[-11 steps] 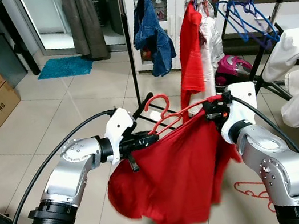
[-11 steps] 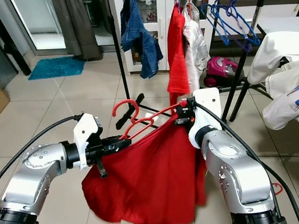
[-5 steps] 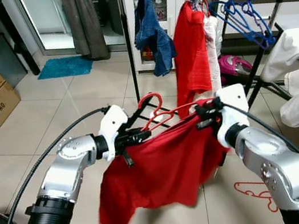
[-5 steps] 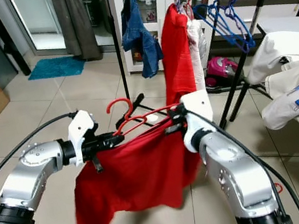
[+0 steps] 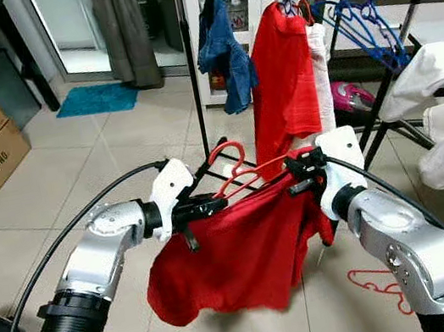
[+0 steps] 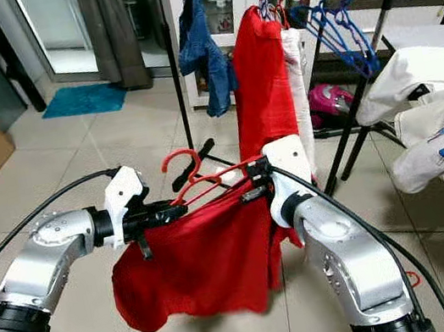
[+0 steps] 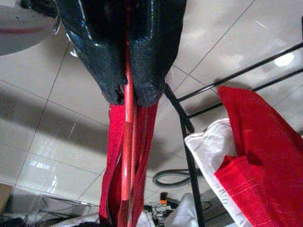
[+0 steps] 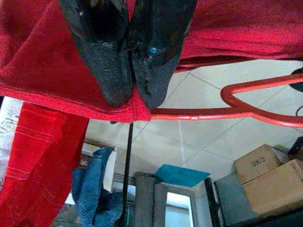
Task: Hang hanger
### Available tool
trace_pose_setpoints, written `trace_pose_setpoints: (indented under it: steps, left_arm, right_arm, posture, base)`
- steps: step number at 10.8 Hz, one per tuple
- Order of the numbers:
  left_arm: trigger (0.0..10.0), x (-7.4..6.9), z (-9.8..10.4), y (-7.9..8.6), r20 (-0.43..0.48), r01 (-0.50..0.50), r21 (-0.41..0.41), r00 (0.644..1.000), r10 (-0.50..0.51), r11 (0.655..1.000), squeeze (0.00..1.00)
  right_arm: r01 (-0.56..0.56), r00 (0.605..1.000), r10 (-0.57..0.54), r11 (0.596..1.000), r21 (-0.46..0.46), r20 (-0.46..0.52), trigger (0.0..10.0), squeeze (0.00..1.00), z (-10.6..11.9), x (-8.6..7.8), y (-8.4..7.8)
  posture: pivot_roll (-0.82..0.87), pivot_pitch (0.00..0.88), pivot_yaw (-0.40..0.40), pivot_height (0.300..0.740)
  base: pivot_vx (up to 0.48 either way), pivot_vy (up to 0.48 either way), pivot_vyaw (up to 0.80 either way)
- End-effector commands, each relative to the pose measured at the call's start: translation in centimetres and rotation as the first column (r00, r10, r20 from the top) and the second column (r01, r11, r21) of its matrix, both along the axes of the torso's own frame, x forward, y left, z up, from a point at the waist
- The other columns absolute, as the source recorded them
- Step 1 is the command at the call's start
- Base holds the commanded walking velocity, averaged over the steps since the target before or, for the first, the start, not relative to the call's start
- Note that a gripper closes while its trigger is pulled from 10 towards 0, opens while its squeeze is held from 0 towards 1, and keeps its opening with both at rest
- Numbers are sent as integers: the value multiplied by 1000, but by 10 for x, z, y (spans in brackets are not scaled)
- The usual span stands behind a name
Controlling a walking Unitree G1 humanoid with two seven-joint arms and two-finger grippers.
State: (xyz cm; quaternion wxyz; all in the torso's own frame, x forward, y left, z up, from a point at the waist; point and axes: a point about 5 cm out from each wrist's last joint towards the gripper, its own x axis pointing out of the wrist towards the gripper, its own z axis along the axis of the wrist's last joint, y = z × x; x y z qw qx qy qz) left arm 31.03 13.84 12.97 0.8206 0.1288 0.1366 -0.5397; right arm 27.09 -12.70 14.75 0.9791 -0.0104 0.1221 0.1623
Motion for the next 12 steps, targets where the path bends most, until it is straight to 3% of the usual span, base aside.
trace_pose_setpoints:
  steps: [1,2,3,4,5,8,10,11,12]
  left_arm:
    - [0,-1,4,-3,24,24,21,999,-25,999,0]
    - [0,0,4,-4,28,23,23,999,-24,999,0]
    - [0,2,5,-3,33,15,20,999,-16,1000,0]
    - [0,4,6,-1,38,6,18,999,-6,1000,0]
    - [0,5,7,1,42,-6,18,999,5,1000,0]
    - [0,13,11,7,59,-52,26,997,51,998,0]
    - [0,14,12,9,60,-43,33,997,41,999,0]
    - [0,13,12,8,60,-2,44,998,-1,999,0]
    - [0,9,14,9,49,64,51,997,-67,997,0]
  right_arm:
    - [-16,999,16,1000,-1,48,0,0,8,2,2]
    - [-27,998,27,1000,-2,50,0,0,8,1,5]
    - [-23,999,24,1000,-9,46,10000,0,7,1,4]
    - [-39,999,40,999,-10,32,10000,0,5,-1,4]
    - [-58,998,59,998,-17,27,10000,1000,4,-2,3]
    - [-249,968,249,968,-33,10,10000,1000,6,-15,-5]
    - [-319,946,322,945,-70,37,10000,1000,16,-19,-23]
    - [-391,909,407,908,-152,92,10000,1000,28,-20,-30]
    - [-462,853,507,845,-269,124,10000,1000,41,-19,-37]
  posture:
    - [86,0,22,740]
    - [86,0,22,740]
    - [86,0,23,740]
    - [85,0,23,740]
    - [85,0,23,740]
    - [87,0,26,740]
    - [82,0,28,740]
    - [81,0,27,740]
    - [79,0,29,740]
  base:
    - [0,0,0]
    - [0,0,0]
    - [0,0,0]
    - [0,0,0]
    - [0,0,0]
    - [0,0,0]
    - [0,0,0]
    - [0,0,0]
    - [0,0,0]
